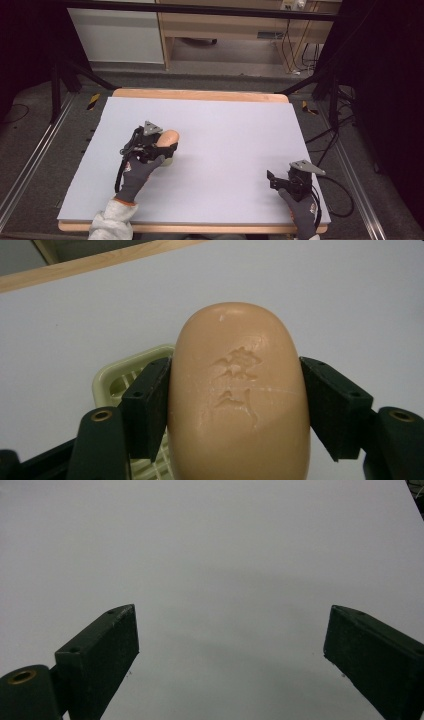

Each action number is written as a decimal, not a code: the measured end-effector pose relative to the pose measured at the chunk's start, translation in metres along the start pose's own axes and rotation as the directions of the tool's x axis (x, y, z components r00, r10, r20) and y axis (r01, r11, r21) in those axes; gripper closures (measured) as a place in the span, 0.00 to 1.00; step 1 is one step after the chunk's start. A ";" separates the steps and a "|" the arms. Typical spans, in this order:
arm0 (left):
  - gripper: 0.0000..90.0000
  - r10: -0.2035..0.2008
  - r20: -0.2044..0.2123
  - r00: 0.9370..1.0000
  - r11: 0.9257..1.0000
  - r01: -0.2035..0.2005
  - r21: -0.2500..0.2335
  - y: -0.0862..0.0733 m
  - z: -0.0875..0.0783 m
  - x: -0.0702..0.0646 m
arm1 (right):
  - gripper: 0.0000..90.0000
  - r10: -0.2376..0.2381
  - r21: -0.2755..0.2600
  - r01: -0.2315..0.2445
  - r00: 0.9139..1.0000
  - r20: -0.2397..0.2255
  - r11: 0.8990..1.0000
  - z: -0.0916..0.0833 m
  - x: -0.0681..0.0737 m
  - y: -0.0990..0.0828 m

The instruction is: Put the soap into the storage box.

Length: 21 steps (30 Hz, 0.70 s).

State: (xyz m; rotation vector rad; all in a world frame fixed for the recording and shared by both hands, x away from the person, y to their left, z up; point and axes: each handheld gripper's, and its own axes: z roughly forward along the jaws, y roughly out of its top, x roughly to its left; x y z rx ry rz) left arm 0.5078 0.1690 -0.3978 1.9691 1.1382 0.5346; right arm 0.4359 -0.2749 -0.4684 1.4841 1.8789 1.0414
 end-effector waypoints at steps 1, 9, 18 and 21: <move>0.35 -0.002 -0.008 1.000 1.000 0.002 0.001 0.000 0.001 0.002 | 0.09 -0.001 0.000 0.001 1.000 0.000 1.000 0.000 0.000 0.000; 0.35 -0.007 -0.040 0.999 1.000 0.007 0.018 0.001 0.011 0.011 | 0.09 0.007 0.004 -0.007 1.000 -0.004 1.000 0.000 0.001 0.000; 0.35 -0.019 -0.063 0.998 0.999 0.021 0.039 0.003 0.022 0.018 | 0.09 0.001 0.003 -0.001 1.000 -0.010 1.000 0.002 0.002 0.000; 0.35 -0.016 -0.068 0.998 0.999 0.019 0.035 0.002 0.024 0.020 | 0.09 -0.001 0.001 0.001 1.000 -0.011 1.000 0.001 0.002 0.000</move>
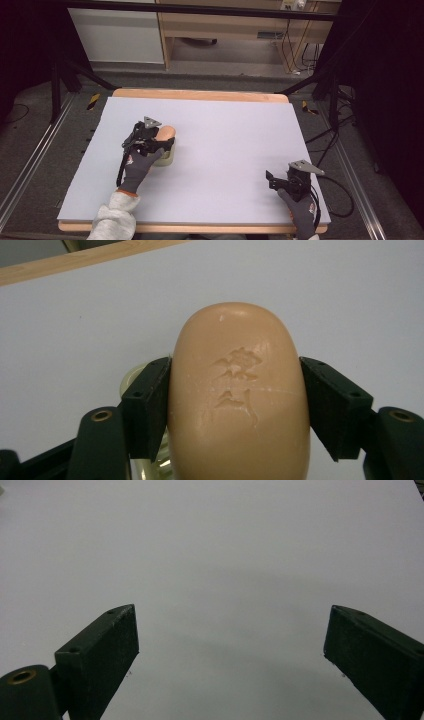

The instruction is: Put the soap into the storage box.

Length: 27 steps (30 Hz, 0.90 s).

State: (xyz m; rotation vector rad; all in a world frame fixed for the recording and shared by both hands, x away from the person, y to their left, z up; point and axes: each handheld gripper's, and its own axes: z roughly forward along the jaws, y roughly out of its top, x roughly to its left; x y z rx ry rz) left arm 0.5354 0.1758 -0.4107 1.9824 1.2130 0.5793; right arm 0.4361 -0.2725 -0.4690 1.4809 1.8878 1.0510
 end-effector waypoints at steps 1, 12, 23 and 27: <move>0.35 0.000 0.000 1.000 1.000 0.000 0.000 0.000 0.000 0.000 | 0.09 0.000 0.000 0.000 1.000 0.000 1.000 0.000 0.000 0.000; 0.35 -0.017 -0.018 1.000 1.000 0.017 0.017 -0.010 0.009 0.009 | 0.09 -0.002 -0.003 0.002 1.000 0.002 1.000 -0.001 0.001 0.001; 0.35 -0.029 -0.025 0.999 0.999 0.030 0.040 -0.017 0.015 0.013 | 0.09 -0.006 0.000 0.006 1.000 0.004 1.000 0.000 0.001 0.001; 0.35 -0.025 -0.032 0.999 0.998 0.026 0.053 -0.020 0.017 0.013 | 0.09 -0.007 -0.001 0.007 1.000 0.004 1.000 0.000 0.001 0.000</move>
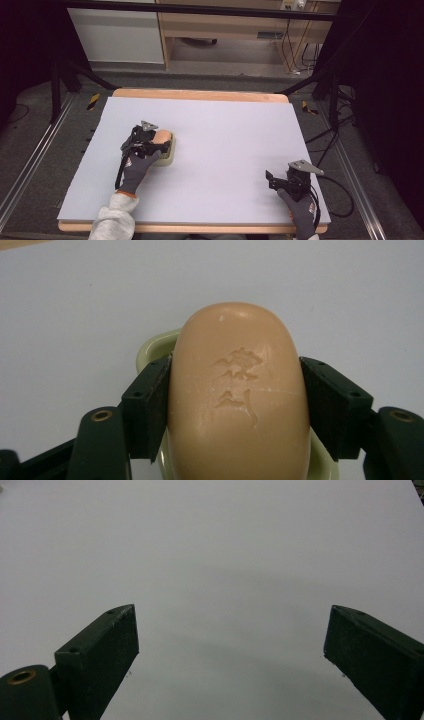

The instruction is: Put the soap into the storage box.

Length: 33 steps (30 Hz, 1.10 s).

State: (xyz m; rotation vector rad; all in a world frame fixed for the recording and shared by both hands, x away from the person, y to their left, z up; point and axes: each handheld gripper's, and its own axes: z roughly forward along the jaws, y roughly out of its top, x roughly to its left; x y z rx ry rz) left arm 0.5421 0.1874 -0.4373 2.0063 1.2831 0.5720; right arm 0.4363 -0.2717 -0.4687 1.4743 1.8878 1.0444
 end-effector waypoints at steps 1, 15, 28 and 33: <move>0.35 0.000 0.000 1.000 1.000 0.000 0.001 -0.001 0.001 0.000 | 0.09 0.001 0.000 -0.001 1.000 -0.001 1.000 0.000 0.000 0.000; 0.35 0.007 -0.011 1.000 0.999 -0.007 0.032 -0.008 0.013 -0.001 | 0.09 0.006 -0.003 -0.006 1.000 -0.001 1.000 -0.001 0.000 0.000; 0.35 0.046 -0.035 0.998 0.997 -0.044 0.062 -0.008 0.015 -0.006 | 0.09 0.005 0.002 -0.005 1.000 -0.002 1.000 0.000 0.001 -0.001; 0.29 0.031 -0.005 1.000 0.999 -0.031 0.025 -0.009 0.008 -0.004 | 0.08 0.012 -0.008 -0.012 1.000 -0.003 1.000 -0.004 -0.002 -0.001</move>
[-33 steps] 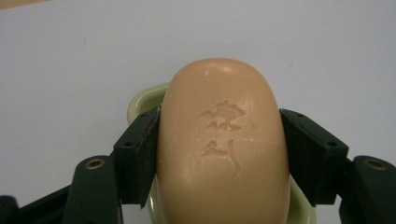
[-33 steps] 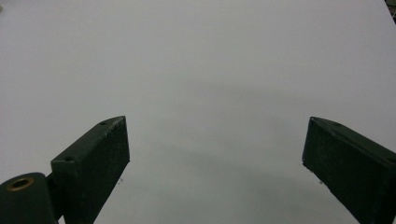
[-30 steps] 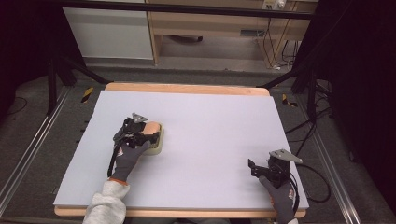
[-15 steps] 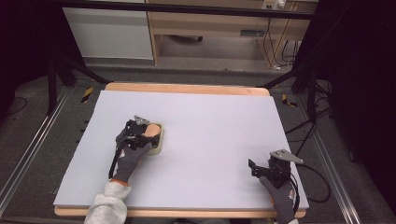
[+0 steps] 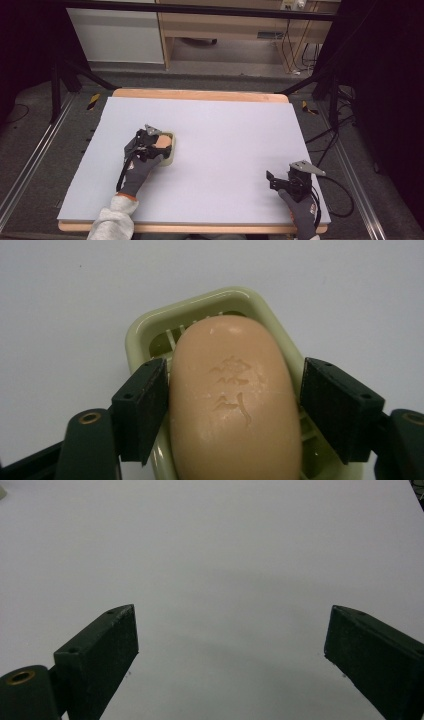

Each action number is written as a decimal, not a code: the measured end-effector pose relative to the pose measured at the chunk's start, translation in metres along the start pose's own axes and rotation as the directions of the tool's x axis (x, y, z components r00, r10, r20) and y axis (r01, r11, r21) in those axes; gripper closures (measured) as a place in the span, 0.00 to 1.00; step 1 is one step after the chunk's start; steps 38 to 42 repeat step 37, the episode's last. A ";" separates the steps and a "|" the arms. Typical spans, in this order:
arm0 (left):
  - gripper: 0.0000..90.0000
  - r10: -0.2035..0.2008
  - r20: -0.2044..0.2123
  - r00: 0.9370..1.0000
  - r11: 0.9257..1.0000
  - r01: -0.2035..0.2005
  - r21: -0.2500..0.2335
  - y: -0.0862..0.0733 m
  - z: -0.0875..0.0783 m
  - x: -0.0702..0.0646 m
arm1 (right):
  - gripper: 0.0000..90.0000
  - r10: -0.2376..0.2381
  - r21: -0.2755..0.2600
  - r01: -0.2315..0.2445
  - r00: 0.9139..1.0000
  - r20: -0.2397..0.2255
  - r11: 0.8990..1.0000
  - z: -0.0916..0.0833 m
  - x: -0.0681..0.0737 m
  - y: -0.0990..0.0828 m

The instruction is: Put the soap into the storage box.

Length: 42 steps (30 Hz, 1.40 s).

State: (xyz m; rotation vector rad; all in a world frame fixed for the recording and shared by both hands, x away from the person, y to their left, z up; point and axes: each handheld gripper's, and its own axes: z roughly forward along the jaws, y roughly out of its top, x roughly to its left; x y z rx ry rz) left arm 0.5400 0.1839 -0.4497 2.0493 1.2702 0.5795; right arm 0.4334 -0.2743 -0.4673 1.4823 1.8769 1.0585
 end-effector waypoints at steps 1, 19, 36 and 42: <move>0.28 -0.002 0.008 1.000 1.000 0.002 -0.010 0.000 -0.002 0.000 | 0.08 -0.001 -0.004 0.001 1.000 0.003 1.000 0.000 -0.001 0.000; 0.24 0.010 0.087 0.996 0.995 -0.001 -0.104 -0.007 -0.050 0.003 | 0.08 0.006 -0.003 -0.006 1.000 0.017 1.000 0.001 -0.003 0.001; 0.23 -0.074 0.071 0.995 0.992 0.080 -0.093 -0.071 -0.073 0.037 | 0.08 -0.012 0.022 0.011 0.999 0.044 1.000 0.002 -0.007 -0.001; 0.23 -0.074 0.071 0.995 0.992 0.080 -0.093 -0.071 -0.073 0.037 | 0.08 -0.008 0.023 0.007 0.999 0.045 1.000 0.002 -0.008 -0.001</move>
